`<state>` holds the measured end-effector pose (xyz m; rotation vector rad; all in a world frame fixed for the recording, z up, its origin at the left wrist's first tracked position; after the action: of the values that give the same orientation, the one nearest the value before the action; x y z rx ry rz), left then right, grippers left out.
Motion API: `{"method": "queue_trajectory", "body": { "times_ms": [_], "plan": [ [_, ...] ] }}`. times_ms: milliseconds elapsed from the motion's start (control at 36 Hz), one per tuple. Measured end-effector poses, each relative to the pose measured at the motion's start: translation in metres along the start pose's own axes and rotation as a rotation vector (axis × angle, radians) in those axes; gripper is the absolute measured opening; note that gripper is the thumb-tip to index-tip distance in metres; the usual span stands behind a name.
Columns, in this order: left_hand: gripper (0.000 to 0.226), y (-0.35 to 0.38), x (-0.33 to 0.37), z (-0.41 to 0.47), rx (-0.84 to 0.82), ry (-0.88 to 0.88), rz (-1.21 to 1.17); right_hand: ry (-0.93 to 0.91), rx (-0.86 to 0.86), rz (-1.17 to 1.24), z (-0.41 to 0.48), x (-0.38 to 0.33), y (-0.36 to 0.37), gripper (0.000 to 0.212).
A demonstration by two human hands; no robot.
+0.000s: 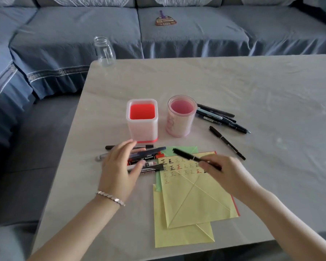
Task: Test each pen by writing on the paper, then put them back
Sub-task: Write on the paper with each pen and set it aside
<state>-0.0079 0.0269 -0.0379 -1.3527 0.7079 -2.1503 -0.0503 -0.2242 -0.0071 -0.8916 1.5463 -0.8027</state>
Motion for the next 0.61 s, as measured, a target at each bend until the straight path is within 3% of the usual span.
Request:
{"method": "queue_trajectory", "body": {
  "times_ms": [111,167,250,333,500,611],
  "plan": [
    [0.044,0.009,0.042,-0.011,-0.218,0.301,-0.053,-0.136,-0.2,0.056,-0.014,-0.027,0.006,0.017],
    [0.034,0.017,0.05,-0.018,-0.307,0.346,-0.038,-0.144,-0.243,0.158,-0.018,-0.033,0.005,0.015],
    [0.038,0.019,0.053,-0.023,-0.35,0.22,-0.158,-0.066,-0.281,0.487,-0.021,-0.034,-0.001,0.022],
    [0.047,0.019,0.057,-0.027,-0.368,0.116,-0.253,0.007,-0.247,0.971,-0.026,-0.032,-0.003,0.013],
    [0.018,0.02,0.075,-0.035,-0.462,0.029,-0.371,0.091,-0.074,0.864,-0.032,-0.048,0.026,0.028],
    [0.018,0.02,0.076,-0.038,-0.49,-0.054,-0.387,0.119,-0.018,0.903,-0.029,-0.053,0.035,0.035]
  ]
}}
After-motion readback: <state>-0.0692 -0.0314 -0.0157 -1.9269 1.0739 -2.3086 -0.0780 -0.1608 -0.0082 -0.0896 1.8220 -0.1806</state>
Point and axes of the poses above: each hand's wrist, its own z-axis towards the middle knuckle, its own y-axis out of the palm, x = y × z, the point moved 3 cm from there along z, towards the middle knuckle, and after that the axes turned 8 degrees about -z, right-handed, at the moved point
